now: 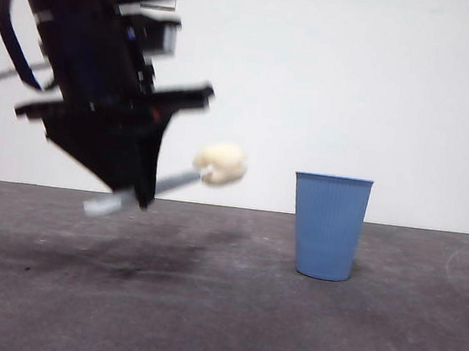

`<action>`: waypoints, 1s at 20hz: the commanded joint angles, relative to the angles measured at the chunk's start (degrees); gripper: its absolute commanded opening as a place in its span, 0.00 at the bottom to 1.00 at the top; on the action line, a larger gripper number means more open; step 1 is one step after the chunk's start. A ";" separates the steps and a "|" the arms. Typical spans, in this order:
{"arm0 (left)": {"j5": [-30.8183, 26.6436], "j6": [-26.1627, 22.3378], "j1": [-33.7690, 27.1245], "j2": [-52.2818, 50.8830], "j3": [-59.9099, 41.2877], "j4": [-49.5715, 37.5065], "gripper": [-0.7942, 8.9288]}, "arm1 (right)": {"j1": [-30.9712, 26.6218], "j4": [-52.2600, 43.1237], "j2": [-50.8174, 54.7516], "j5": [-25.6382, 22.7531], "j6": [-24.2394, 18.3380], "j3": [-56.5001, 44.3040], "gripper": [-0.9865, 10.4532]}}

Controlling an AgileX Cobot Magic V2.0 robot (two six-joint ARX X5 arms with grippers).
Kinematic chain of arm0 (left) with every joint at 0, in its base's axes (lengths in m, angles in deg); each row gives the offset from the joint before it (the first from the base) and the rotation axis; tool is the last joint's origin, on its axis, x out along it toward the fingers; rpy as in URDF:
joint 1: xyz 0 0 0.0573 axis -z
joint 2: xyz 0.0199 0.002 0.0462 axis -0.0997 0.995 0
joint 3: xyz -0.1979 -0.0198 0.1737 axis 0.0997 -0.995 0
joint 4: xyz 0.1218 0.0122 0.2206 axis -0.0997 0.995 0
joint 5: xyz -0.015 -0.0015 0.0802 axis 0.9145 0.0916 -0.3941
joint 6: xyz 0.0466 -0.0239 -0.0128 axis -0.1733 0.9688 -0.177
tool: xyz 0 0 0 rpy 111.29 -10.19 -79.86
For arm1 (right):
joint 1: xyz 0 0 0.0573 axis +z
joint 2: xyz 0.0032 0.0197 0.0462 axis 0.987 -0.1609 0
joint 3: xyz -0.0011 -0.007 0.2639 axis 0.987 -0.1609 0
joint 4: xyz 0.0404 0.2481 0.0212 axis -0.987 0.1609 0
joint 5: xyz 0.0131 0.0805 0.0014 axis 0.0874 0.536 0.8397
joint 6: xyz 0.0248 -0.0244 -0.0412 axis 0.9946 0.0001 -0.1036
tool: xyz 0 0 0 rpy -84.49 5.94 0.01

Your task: Pick up the cup brush,pick up the cup,insert the brush into the cup,clean the cup,put the cup brush back,put the cup back to the fixed position on the table

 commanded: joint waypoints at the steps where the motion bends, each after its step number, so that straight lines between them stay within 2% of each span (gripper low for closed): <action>1: 0.09 -3.02 0.17 -4.66 -0.26 2.49 0.08 | 0.87 -6.01 -1.77 0.11 3.54 -1.86 0.61; 3: 0.04 -4.35 0.17 -9.49 -0.26 5.11 0.08 | 3.41 -12.63 -3.69 -0.66 6.23 -4.79 0.61; 4: 0.04 -4.92 0.17 -12.13 -0.26 6.49 0.07 | 5.38 -16.68 -4.70 -2.91 7.87 -7.02 0.61; 8: 0.02 -7.26 0.17 -20.55 -0.26 10.88 0.08 | 14.19 -32.17 -8.46 -15.04 12.17 -15.30 0.61; 10: 0.04 -7.28 0.17 -23.78 -0.26 13.42 0.08 | 17.86 -39.21 -10.67 -21.35 12.90 -18.56 0.61; 14: 0.02 -8.79 0.17 -27.76 -0.26 18.62 0.07 | 21.90 -51.30 -16.96 -30.86 12.87 -23.06 0.61; 16: 0.04 -8.79 0.20 -28.59 -0.26 21.31 0.07 | 22.03 -56.59 -20.35 -32.98 12.74 -23.82 0.61; 20: 0.07 -8.76 0.20 -28.81 -0.26 23.02 0.07 | 22.01 -68.78 -28.55 -33.33 11.26 -23.85 0.61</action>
